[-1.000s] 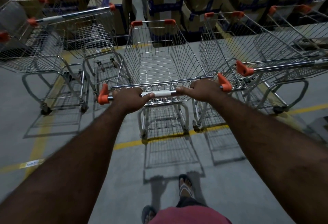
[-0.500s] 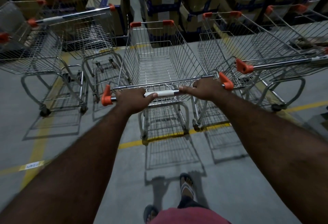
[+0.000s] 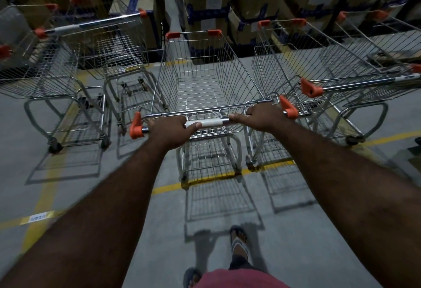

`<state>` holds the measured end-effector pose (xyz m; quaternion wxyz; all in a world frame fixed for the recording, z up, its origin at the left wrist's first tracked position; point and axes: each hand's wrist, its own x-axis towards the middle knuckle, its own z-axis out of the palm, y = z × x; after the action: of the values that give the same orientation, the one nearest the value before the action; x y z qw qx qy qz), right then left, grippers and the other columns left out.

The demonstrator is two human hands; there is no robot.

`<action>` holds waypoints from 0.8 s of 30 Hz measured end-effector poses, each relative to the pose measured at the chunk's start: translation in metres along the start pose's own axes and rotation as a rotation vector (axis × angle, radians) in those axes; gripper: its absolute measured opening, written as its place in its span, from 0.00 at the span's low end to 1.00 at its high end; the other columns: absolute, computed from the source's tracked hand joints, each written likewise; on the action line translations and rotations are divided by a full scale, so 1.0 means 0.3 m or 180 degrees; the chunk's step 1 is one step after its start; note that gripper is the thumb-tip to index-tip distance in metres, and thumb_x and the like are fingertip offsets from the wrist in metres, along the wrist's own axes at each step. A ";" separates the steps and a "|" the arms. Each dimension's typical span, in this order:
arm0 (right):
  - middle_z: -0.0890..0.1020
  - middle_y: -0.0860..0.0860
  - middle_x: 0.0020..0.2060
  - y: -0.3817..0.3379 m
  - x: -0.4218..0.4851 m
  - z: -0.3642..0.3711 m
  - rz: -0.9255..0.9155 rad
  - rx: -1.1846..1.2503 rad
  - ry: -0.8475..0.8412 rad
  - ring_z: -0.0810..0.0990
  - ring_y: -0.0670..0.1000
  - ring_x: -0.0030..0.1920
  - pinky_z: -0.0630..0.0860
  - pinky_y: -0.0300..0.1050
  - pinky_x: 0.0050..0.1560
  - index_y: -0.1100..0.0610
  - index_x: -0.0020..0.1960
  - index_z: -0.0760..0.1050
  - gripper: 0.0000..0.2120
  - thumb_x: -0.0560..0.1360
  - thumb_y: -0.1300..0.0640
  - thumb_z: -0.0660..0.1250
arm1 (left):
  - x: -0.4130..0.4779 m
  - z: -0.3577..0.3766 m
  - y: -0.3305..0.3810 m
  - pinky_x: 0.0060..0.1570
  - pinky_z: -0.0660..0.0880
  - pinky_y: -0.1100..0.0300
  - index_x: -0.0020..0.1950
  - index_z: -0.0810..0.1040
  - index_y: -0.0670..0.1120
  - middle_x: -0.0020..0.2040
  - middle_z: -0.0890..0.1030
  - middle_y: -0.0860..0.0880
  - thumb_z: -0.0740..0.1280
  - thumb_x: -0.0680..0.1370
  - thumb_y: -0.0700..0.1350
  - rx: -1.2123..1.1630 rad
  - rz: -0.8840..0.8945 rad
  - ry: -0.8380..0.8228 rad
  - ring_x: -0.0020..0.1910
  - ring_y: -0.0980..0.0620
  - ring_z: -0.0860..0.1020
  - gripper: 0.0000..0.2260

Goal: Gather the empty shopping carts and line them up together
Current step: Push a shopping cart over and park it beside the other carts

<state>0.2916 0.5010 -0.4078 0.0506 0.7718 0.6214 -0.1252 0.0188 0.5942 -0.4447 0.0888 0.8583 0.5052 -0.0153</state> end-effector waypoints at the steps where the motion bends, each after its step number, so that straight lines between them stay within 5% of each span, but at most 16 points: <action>1: 0.82 0.55 0.49 0.000 -0.001 -0.001 0.0012 -0.0001 0.0002 0.80 0.56 0.54 0.72 0.57 0.61 0.56 0.55 0.81 0.46 0.71 0.19 0.43 | 0.002 0.002 -0.001 0.59 0.73 0.40 0.42 0.74 0.53 0.38 0.77 0.52 0.39 0.67 0.80 -0.0033 0.0004 0.0000 0.44 0.44 0.79 0.37; 8: 0.82 0.55 0.47 0.012 0.019 0.011 0.0029 -0.0019 -0.0013 0.80 0.56 0.51 0.73 0.58 0.61 0.55 0.54 0.82 0.51 0.67 0.17 0.40 | -0.001 -0.005 0.006 0.61 0.71 0.37 0.40 0.71 0.54 0.36 0.74 0.54 0.40 0.68 0.79 -0.0111 -0.0011 -0.0071 0.44 0.45 0.78 0.34; 12: 0.83 0.56 0.49 0.017 0.031 0.004 -0.0008 0.0045 -0.0017 0.81 0.56 0.52 0.74 0.56 0.60 0.56 0.56 0.82 0.56 0.62 0.15 0.37 | 0.003 -0.019 0.019 0.64 0.67 0.37 0.45 0.73 0.54 0.44 0.80 0.51 0.43 0.72 0.77 0.0055 -0.0053 -0.0060 0.48 0.44 0.79 0.32; 20: 0.79 0.51 0.41 0.045 0.102 -0.038 -0.0083 0.0009 -0.0014 0.79 0.54 0.49 0.72 0.58 0.62 0.51 0.44 0.76 0.40 0.70 0.19 0.43 | 0.077 -0.025 0.042 0.62 0.65 0.41 0.46 0.73 0.54 0.50 0.82 0.50 0.49 0.78 0.73 0.0143 -0.0049 0.0104 0.53 0.44 0.79 0.26; 24: 0.81 0.53 0.45 0.065 0.158 -0.063 -0.0020 -0.0011 -0.0060 0.80 0.55 0.53 0.70 0.60 0.64 0.53 0.52 0.81 0.47 0.67 0.17 0.41 | 0.132 -0.029 0.048 0.61 0.66 0.42 0.45 0.72 0.55 0.50 0.82 0.50 0.50 0.77 0.74 0.0142 -0.0074 0.0185 0.53 0.43 0.79 0.25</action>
<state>0.3224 0.5461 -0.4032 0.0574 0.7685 0.6236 -0.1316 0.0503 0.6230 -0.4387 0.0549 0.8541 0.5171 -0.0026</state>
